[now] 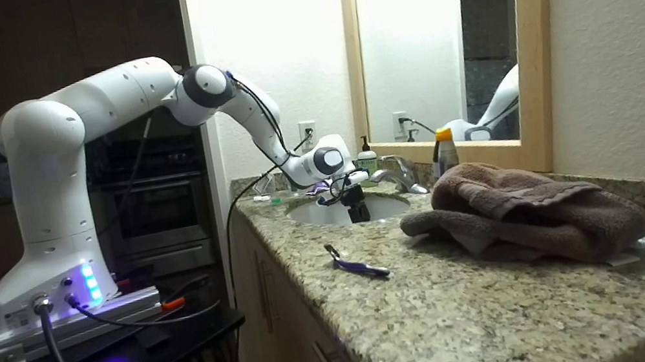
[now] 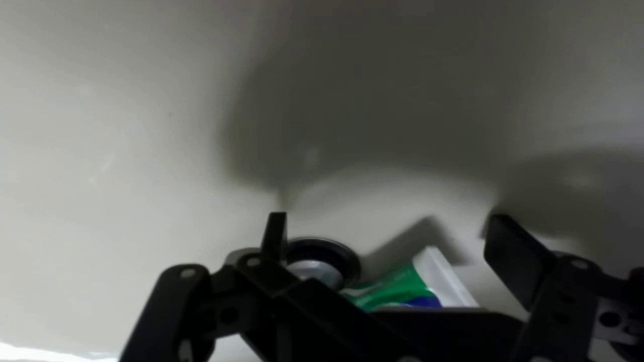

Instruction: Remove the green tube from the sink and place it on the counter then open the faucet

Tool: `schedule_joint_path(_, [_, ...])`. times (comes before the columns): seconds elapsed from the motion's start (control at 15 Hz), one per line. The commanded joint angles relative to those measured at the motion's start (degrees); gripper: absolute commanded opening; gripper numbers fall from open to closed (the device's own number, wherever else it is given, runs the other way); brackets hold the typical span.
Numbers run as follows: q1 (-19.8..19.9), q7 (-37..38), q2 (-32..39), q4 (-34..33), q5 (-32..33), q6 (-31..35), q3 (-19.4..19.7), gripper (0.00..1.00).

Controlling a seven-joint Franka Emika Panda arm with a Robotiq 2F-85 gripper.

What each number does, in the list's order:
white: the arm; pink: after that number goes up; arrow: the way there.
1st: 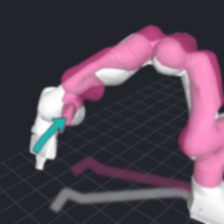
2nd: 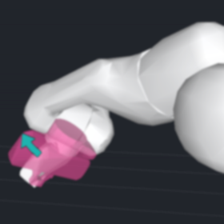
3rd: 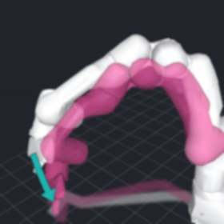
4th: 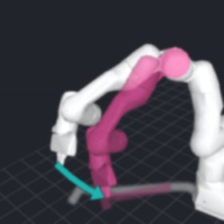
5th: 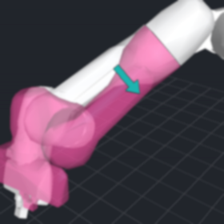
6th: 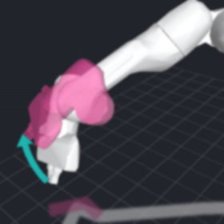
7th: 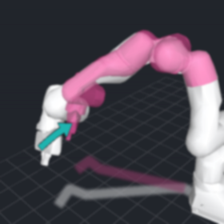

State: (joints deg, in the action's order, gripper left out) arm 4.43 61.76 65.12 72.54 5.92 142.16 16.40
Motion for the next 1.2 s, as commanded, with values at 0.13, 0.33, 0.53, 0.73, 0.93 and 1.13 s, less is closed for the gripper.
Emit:
schedule_joint_path(0.13, [-0.3,-0.6,0.4,0.0,-1.9,1.0,1.0,1.00])
schedule_joint_path(0.33, [0.3,-0.1,0.9,-0.7,-2.8,2.8,0.7,1.00])
schedule_joint_path(0.53, [3.1,-1.7,0.9,-2.1,-5.6,3.5,-1.2,1.00])
schedule_joint_path(0.73, [0.9,-0.1,0.1,-0.3,-6.1,5.8,-0.9,1.00])
schedule_joint_path(0.93, [0.4,-0.3,0.2,0.4,-5.2,1.8,0.6,1.00])
schedule_joint_path(1.13, [-1.0,0.8,0.0,0.6,-3.9,0.0,2.4,1.00])
